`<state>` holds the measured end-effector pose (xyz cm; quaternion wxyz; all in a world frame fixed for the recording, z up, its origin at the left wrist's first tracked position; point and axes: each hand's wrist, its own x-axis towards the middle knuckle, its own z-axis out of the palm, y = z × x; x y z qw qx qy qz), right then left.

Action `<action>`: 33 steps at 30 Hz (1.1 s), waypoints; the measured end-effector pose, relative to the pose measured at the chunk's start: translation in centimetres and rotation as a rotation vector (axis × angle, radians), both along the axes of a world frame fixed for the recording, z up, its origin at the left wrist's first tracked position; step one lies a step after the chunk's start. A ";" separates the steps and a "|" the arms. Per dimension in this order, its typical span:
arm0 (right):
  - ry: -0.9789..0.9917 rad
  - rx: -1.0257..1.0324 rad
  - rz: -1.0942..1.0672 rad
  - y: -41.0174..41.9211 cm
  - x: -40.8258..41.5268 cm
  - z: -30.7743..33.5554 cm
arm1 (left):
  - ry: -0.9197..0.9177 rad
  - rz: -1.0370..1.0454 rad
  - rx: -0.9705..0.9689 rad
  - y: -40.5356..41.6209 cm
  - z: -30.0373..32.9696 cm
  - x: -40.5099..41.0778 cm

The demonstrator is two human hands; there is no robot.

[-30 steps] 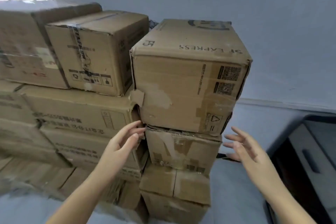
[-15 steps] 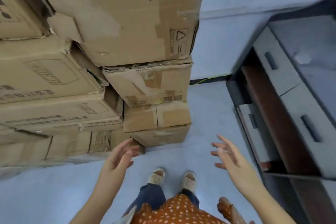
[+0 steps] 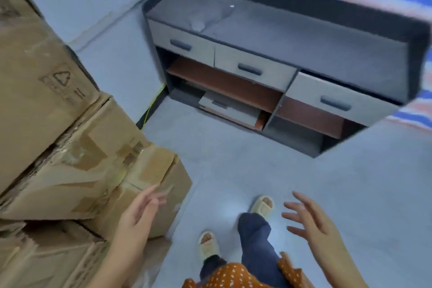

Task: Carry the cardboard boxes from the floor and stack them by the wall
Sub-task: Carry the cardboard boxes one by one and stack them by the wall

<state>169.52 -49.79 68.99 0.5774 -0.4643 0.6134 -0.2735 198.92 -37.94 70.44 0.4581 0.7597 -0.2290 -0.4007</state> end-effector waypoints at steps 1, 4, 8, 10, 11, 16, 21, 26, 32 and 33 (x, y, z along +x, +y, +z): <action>0.004 0.000 -0.074 1.5 -1.3 0.2 | -0.002 -0.074 -0.008 -0.6 0.1 -0.3; 0.024 -0.017 -0.282 6.4 -5.3 0.8 | -0.007 -0.301 -0.034 -2.2 0.7 -2.7; 0.027 -0.055 -0.544 12.5 -9.4 1.3 | 0.021 -0.556 -0.075 -4.1 1.5 -7.2; 0.016 -0.073 -0.656 15.4 -11.3 1.5 | 0.017 -0.658 -0.100 -4.4 2.0 -9.7; 0.014 -0.083 -0.706 16.8 -12.3 1.6 | 0.013 -0.701 -0.110 -4.3 2.1 -11.0; 0.089 -0.123 -0.857 25.1 -17.6 2.0 | 0.035 -0.887 -0.124 -1.8 2.3 -18.9; 0.149 -0.092 -0.992 37.3 -25.0 2.4 | 0.077 -1.049 -0.113 5.4 1.2 -29.9; 0.134 -0.081 -1.352 50.5 -31.3 2.8 | 0.178 -1.327 -0.048 13.2 1.1 -42.3; 0.146 -0.084 -1.716 61.4 -35.0 3.1 | 0.175 -1.669 -0.102 19.1 3.0 -55.6; 0.134 -0.077 -1.773 62.7 -35.2 3.0 | 0.173 -1.716 -0.104 20.1 3.1 -57.5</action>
